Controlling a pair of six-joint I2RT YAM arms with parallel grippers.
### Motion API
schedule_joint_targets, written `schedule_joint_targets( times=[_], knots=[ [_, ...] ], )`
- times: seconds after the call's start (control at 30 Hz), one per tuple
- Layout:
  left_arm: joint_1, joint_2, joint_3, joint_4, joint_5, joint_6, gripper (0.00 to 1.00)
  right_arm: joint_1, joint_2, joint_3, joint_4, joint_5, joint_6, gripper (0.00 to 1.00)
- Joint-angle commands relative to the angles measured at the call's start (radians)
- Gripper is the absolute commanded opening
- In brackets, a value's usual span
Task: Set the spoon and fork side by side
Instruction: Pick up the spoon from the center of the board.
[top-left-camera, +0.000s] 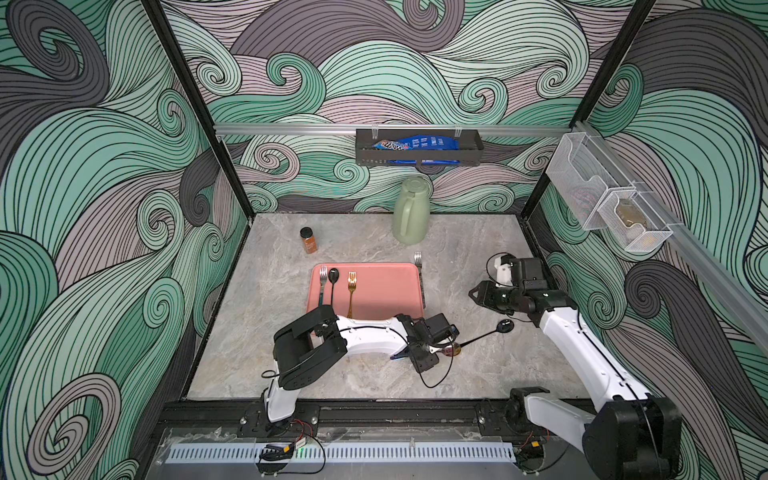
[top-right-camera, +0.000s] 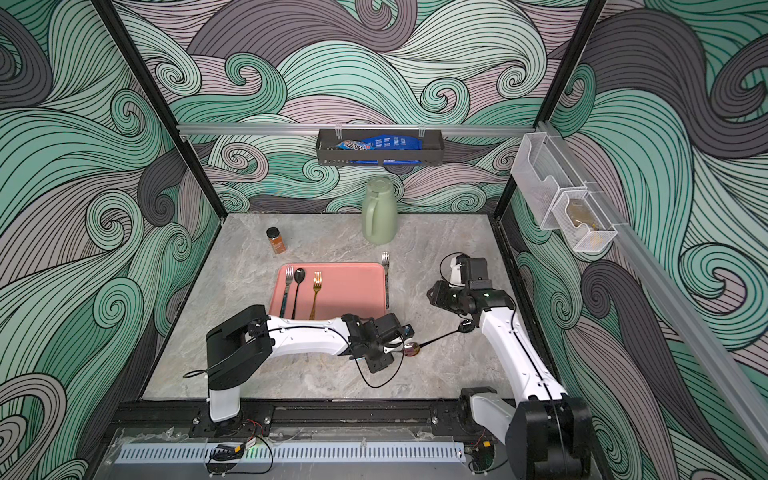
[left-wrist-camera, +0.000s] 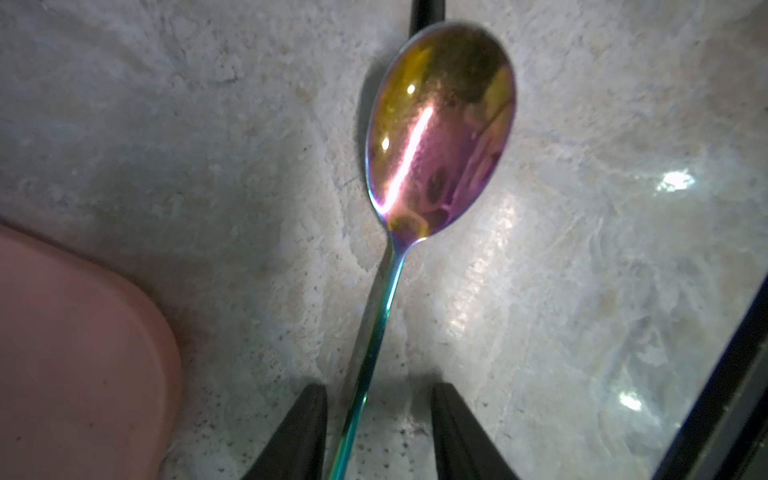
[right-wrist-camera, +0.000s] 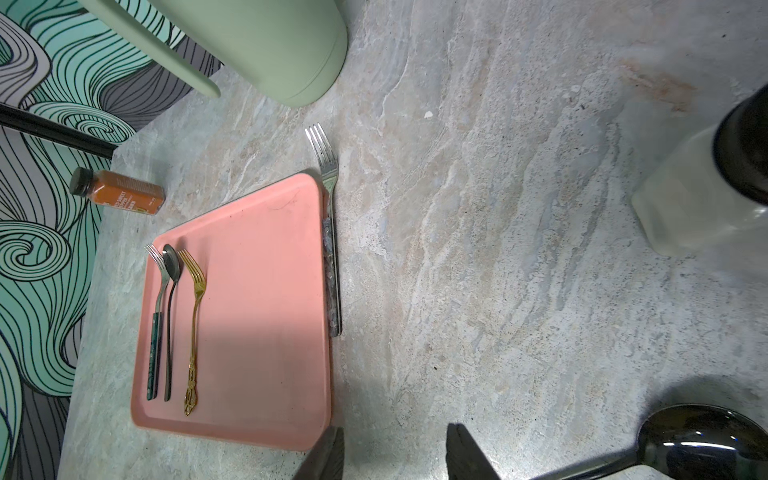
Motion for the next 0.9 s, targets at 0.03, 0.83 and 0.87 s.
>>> schedule_joint_targets(
  times=[0.03,0.83,0.87],
  knots=[
    [0.005,0.029,0.004,-0.001,0.05,-0.014,0.31,-0.018,-0.019,-0.013,0.002,-0.028,-0.001,0.45],
    [0.059,-0.225,-0.042,-0.019,0.035,-0.136,0.0,-0.035,-0.035,-0.017,0.016,-0.006,0.019,0.43],
    [0.074,-0.243,-0.047,-0.022,0.013,-0.155,0.0,-0.041,-0.038,-0.019,0.017,-0.008,0.021,0.43]
  ],
)
